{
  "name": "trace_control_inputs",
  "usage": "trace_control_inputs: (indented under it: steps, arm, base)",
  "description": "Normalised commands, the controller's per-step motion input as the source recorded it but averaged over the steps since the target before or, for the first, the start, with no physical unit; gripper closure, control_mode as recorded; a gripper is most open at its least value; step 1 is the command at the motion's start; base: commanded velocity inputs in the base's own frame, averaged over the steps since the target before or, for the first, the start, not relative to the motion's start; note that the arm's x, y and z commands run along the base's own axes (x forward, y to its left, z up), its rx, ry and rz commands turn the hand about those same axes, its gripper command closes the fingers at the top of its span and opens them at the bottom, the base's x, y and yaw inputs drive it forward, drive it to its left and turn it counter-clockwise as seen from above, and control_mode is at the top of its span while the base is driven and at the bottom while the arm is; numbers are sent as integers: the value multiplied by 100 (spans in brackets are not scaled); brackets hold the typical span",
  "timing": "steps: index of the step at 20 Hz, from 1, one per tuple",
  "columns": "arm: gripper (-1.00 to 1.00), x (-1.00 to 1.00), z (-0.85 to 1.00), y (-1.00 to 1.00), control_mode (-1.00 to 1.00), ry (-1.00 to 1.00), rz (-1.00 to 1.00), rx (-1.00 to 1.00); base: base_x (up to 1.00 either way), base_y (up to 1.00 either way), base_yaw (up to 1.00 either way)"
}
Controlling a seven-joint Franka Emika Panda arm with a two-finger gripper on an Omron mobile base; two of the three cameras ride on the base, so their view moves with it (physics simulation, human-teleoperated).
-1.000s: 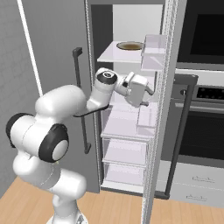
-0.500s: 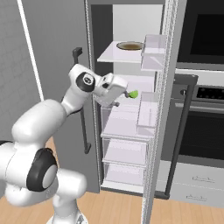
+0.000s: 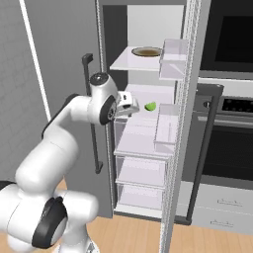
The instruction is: Grab a lemon wedge from the fridge and one ice cube from the ice bowl, and put them in the glass of lemonade.
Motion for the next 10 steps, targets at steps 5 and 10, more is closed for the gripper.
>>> trace_control_inputs:
  steps: [5, 10]
  arm:
    - [-100, -25, 65, 72, -100, 11, 13, 10]
    - [-100, -93, 84, 41, -100, 18, -12, 5]
  base:
    - [0, 0, 0]
    - [0, 0, 0]
